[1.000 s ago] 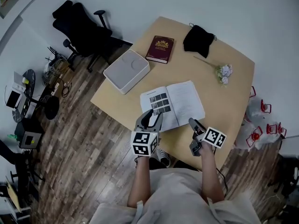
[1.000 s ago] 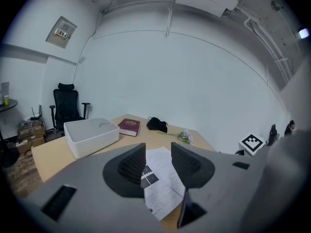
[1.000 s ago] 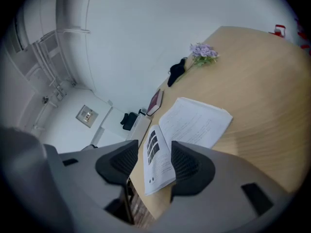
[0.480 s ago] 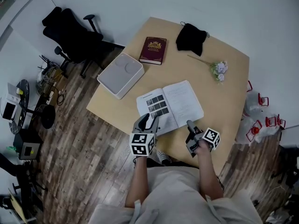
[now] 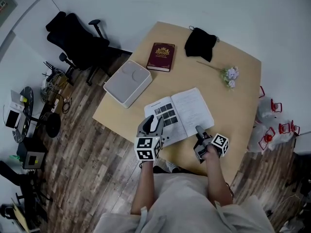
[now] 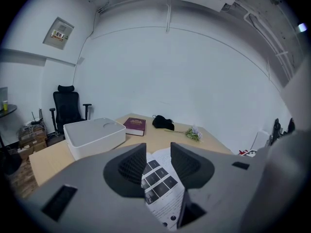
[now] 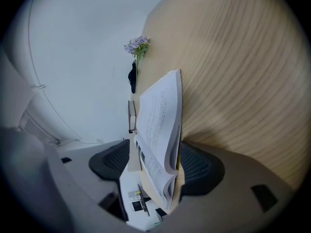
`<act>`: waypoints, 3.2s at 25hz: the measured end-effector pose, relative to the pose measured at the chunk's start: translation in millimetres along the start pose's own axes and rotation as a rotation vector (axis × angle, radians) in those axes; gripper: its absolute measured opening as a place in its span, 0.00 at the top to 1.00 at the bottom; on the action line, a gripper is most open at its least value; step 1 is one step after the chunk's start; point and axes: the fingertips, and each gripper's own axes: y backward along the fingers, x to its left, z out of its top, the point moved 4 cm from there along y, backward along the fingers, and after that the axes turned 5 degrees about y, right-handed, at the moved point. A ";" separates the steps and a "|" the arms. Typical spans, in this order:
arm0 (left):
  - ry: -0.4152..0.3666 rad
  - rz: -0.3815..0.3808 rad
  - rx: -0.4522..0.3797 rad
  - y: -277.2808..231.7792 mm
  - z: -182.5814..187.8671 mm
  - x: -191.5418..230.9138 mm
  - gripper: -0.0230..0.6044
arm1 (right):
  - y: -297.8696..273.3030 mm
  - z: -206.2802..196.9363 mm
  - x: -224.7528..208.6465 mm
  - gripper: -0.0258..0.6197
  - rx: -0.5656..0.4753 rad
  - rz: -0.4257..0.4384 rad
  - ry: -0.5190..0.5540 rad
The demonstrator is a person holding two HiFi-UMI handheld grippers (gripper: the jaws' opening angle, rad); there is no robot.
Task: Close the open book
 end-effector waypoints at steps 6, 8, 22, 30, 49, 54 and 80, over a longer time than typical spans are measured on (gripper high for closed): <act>-0.003 -0.005 0.019 -5.3 -4.3 -0.3 0.70 | -5.2 -0.4 2.8 0.46 -0.005 0.010 -0.005; -0.002 0.000 0.024 -4.6 -6.3 1.6 0.70 | -5.0 0.0 1.1 0.47 -0.005 0.009 -0.009; 0.011 0.031 0.043 7.3 -12.1 18.5 0.70 | -11.3 -2.8 -11.3 0.78 -0.046 -0.102 0.005; 0.009 0.036 0.040 6.0 -12.5 19.7 0.70 | -10.9 -2.5 -10.3 0.84 -0.066 -0.100 0.032; 0.012 0.051 0.046 10.3 -19.1 20.9 0.74 | -11.1 -6.7 -3.1 0.85 -0.192 -0.376 0.062; 0.002 0.046 0.041 9.2 -20.1 18.6 0.90 | -10.7 -6.2 -3.4 0.85 -0.182 -0.332 0.071; 0.016 0.079 0.052 24.4 -34.4 16.8 0.93 | -4.3 -15.8 20.1 0.88 -0.104 -0.349 0.653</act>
